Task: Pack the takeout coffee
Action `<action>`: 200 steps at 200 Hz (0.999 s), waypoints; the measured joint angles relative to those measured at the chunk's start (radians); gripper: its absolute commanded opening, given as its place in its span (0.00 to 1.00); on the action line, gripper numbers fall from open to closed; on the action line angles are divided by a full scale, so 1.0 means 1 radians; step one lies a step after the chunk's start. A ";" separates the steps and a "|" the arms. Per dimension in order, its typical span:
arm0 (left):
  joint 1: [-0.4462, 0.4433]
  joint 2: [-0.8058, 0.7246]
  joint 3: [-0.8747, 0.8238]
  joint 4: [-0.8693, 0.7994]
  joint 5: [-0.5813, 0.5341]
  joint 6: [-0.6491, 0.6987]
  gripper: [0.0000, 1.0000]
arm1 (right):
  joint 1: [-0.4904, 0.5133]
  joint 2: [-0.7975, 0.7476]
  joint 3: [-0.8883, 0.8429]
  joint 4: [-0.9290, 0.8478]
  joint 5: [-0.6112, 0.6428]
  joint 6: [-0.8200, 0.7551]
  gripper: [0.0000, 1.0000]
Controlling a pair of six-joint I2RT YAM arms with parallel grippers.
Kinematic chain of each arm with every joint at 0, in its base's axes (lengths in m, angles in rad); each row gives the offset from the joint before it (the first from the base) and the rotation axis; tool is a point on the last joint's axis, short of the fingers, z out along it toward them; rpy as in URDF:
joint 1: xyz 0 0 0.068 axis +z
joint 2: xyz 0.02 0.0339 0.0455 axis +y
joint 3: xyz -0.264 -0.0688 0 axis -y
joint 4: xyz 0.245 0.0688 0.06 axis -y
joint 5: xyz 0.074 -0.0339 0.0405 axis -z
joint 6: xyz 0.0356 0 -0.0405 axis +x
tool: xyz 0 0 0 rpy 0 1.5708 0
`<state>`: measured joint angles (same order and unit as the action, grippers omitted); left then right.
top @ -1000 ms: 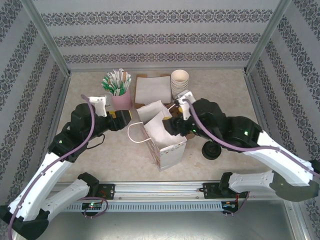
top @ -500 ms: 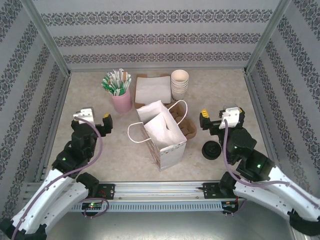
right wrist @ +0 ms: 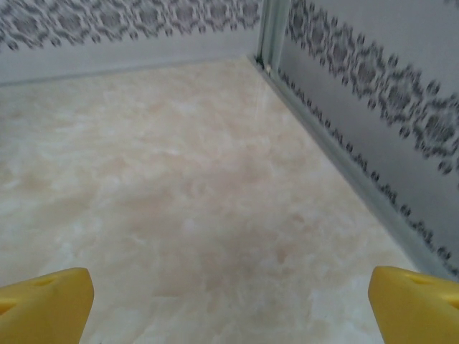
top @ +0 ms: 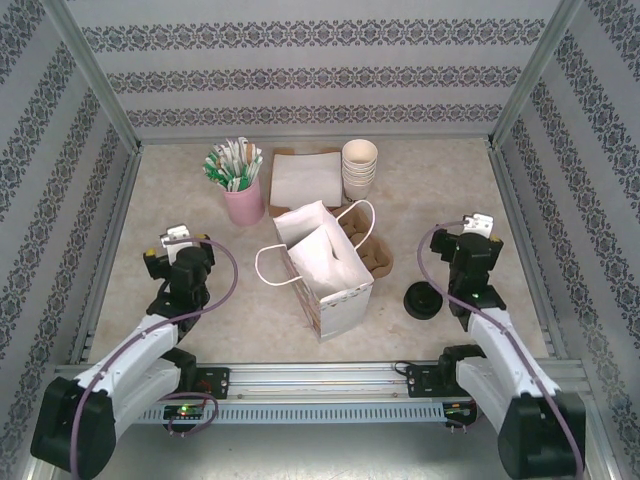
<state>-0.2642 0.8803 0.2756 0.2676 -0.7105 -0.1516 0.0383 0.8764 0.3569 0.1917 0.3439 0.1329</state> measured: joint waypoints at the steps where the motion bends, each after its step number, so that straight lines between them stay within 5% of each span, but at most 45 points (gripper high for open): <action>1: 0.001 0.002 -0.002 0.004 0.000 0.001 1.00 | -0.001 0.004 0.000 0.003 -0.001 0.001 0.98; 80: 0.077 0.385 -0.026 0.381 0.163 0.080 1.00 | 0.006 0.309 -0.039 0.291 -0.050 0.006 0.98; 149: 0.177 0.692 -0.020 0.788 0.431 0.157 1.00 | 0.006 0.506 -0.018 0.530 -0.117 -0.068 0.98; 200: 0.204 0.722 0.054 0.754 0.515 0.156 1.00 | 0.009 0.639 -0.004 0.655 -0.170 -0.088 0.98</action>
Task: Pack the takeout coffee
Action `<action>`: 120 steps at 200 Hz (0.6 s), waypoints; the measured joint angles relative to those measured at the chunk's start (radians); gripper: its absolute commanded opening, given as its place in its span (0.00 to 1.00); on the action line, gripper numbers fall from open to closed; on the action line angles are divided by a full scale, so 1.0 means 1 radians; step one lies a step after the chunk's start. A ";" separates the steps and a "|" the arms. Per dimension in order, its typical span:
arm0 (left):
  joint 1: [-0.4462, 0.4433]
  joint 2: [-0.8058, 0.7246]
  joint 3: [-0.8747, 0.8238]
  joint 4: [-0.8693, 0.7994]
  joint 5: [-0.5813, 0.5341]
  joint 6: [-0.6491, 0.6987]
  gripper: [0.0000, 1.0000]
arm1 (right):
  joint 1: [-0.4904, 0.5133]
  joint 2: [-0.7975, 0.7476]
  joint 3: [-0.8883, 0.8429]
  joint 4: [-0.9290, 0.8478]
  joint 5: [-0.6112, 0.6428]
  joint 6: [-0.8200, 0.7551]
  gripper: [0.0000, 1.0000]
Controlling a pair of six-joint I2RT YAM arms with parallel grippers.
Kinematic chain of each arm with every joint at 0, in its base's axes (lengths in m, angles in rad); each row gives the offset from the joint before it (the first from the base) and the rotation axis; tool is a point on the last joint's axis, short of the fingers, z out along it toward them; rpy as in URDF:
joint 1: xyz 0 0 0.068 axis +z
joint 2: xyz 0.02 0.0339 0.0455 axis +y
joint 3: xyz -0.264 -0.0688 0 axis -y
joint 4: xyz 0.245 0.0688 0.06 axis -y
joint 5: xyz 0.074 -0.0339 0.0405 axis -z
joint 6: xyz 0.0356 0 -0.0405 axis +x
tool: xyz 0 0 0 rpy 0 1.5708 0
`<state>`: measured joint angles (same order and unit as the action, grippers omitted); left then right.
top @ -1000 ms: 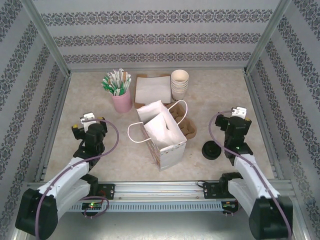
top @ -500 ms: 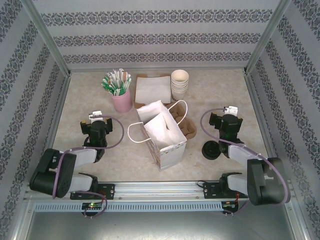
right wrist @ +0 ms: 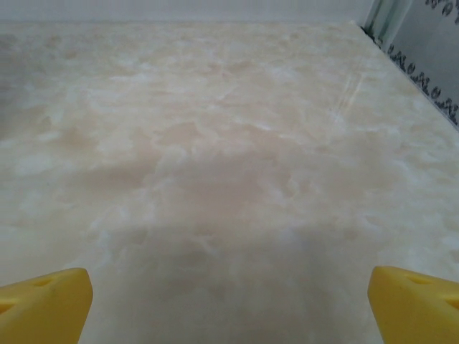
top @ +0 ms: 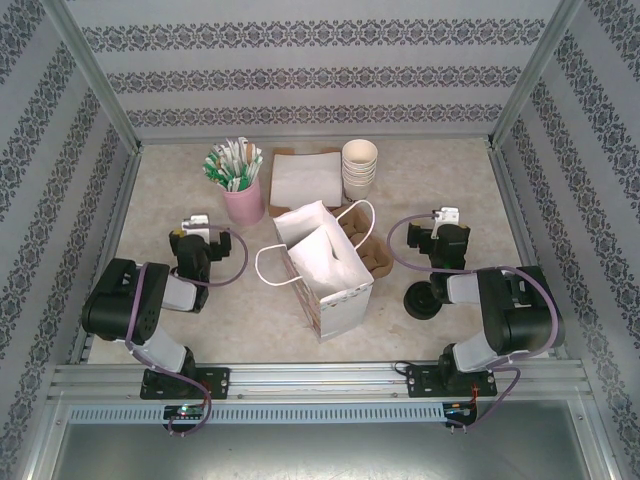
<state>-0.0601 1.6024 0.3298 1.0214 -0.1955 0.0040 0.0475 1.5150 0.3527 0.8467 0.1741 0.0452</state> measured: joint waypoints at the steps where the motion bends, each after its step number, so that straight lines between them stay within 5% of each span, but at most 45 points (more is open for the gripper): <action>1: 0.002 0.000 0.004 0.000 0.001 -0.001 1.00 | 0.000 0.000 0.001 0.002 -0.001 0.000 0.98; 120: 0.029 -0.005 0.037 -0.036 0.035 -0.012 1.00 | -0.006 0.000 0.010 0.022 -0.040 -0.004 0.98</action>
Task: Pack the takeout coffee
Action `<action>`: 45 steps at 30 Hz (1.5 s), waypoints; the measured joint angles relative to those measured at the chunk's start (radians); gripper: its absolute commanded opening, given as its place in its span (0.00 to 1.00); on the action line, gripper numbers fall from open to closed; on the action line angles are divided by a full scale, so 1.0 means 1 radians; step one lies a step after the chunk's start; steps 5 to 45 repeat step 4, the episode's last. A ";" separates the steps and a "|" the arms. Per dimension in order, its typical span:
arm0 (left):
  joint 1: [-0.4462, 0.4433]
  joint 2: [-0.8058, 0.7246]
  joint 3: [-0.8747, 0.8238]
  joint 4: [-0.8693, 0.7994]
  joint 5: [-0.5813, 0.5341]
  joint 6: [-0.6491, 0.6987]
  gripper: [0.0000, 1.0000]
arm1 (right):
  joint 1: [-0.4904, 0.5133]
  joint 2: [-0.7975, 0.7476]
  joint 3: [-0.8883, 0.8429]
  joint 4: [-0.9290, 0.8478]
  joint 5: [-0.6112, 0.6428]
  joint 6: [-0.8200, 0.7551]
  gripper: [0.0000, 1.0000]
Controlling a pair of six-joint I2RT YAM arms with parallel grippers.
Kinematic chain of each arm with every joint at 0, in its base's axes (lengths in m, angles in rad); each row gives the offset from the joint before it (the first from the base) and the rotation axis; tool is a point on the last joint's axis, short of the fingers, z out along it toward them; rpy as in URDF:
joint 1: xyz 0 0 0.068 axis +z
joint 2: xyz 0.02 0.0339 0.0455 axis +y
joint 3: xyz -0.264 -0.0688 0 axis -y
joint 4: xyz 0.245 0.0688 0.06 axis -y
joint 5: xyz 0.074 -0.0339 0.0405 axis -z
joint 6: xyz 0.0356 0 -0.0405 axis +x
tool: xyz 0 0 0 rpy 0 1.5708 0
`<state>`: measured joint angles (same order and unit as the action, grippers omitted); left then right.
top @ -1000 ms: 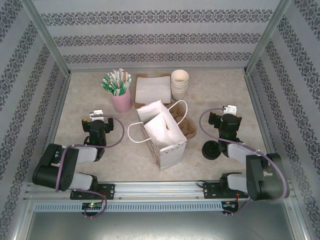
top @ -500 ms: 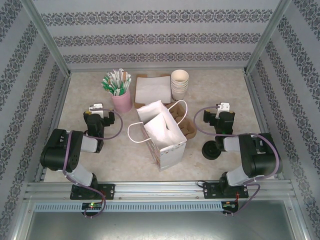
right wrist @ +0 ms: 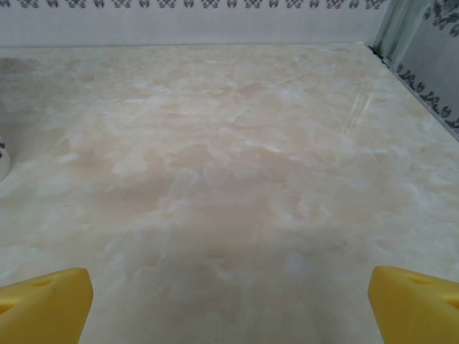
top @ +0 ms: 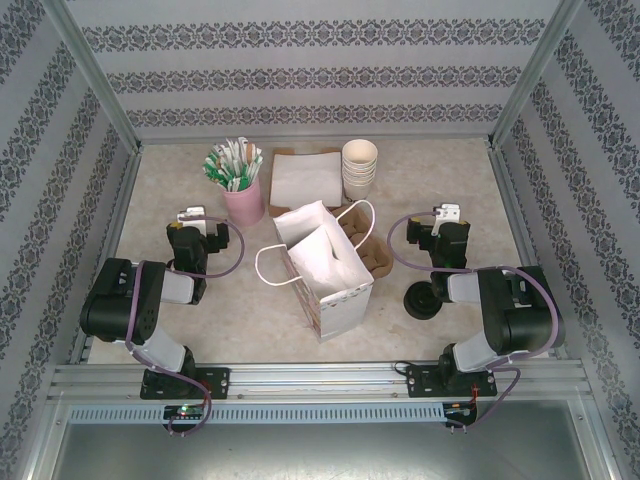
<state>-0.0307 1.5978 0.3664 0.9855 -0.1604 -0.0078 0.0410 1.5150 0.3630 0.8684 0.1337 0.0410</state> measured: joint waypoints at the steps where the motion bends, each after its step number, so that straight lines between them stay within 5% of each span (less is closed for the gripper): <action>1: 0.000 0.000 0.000 0.000 0.000 0.000 1.00 | 0.000 0.000 0.001 0.000 -0.009 -0.003 0.98; 45: 0.000 0.000 0.000 0.000 0.000 0.000 1.00 | 0.000 0.000 0.002 0.000 -0.026 -0.011 0.98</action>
